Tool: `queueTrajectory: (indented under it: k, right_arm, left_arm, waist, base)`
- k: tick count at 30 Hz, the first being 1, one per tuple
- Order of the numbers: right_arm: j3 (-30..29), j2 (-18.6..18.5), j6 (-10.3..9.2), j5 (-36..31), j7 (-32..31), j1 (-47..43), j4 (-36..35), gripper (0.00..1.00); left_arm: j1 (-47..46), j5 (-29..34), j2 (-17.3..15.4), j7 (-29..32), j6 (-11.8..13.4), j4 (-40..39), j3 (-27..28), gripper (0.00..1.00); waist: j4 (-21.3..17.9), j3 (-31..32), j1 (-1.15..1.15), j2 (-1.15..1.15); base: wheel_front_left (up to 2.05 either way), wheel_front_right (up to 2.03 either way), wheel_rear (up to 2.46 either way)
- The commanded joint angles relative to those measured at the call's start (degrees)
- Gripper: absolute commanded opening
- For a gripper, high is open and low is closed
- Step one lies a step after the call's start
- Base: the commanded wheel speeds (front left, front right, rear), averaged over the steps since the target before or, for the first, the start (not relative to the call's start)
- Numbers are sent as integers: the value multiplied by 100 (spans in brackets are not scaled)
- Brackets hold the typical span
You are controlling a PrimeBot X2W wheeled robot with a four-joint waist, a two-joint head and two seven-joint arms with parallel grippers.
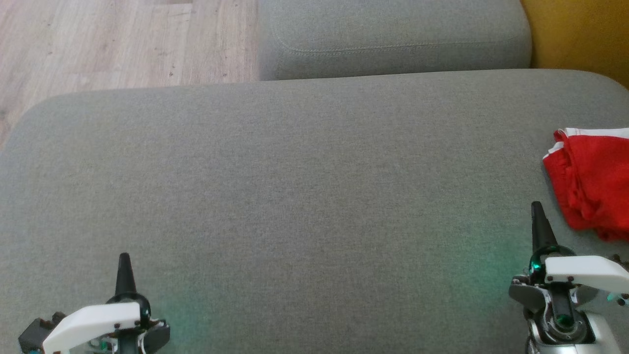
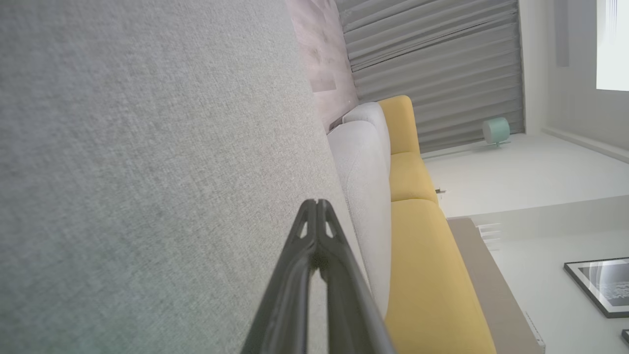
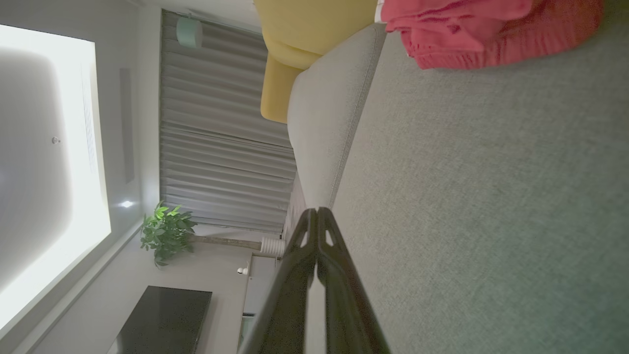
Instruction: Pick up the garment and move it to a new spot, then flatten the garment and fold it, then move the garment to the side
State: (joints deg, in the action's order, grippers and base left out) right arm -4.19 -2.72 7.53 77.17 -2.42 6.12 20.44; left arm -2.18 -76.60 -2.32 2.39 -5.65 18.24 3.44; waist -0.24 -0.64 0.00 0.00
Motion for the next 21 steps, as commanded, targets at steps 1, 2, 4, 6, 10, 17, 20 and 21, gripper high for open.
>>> queueTrajectory:
  k: [1,2,4,6,10,17,20,21]
  right_arm:
    - [46,-18,-3,199,-59,108,-278,0]
    - [33,-18,-3,261,-76,104,-296,0]
    - [6,-18,-3,385,-109,94,-330,0]
    - [-20,-17,-3,509,-142,84,-365,0]
    - [-74,-17,-3,758,-209,65,-434,0]
    - [-167,-16,-4,1192,-325,31,-556,0]
    - [-208,-16,-4,1378,-375,16,-608,0]
    - [-208,-16,-4,1378,-375,16,-608,0]
  left_arm:
    - [-285,-193,-48,56,-55,-206,176,0]
    - [-290,-258,-48,73,-61,-216,182,0]
    - [-301,-389,-49,107,-74,-236,195,0]
    - [-313,-519,-49,141,-86,-256,208,0]
    - [-335,-779,-51,209,-110,-297,233,0]
    - [-374,-1234,-54,327,-153,-368,277,0]
    - [-391,-1430,-55,378,-172,-398,296,0]
    - [-391,-1430,-55,378,-172,-398,296,0]
  waist:
    - [2,4,0,0]
    - [3,6,0,0]
    - [5,10,0,0]
    - [7,14,0,0]
    - [11,22,0,0]
    - [19,36,0,0]
    - [22,42,0,0]
    - [22,42,0,0]
  base:
    - [0,0,0]
    - [0,0,0]
    - [0,0,0]
    - [0,0,0]
    - [0,0,0]
    - [0,0,0]
    - [0,0,0]
    - [0,0,0]
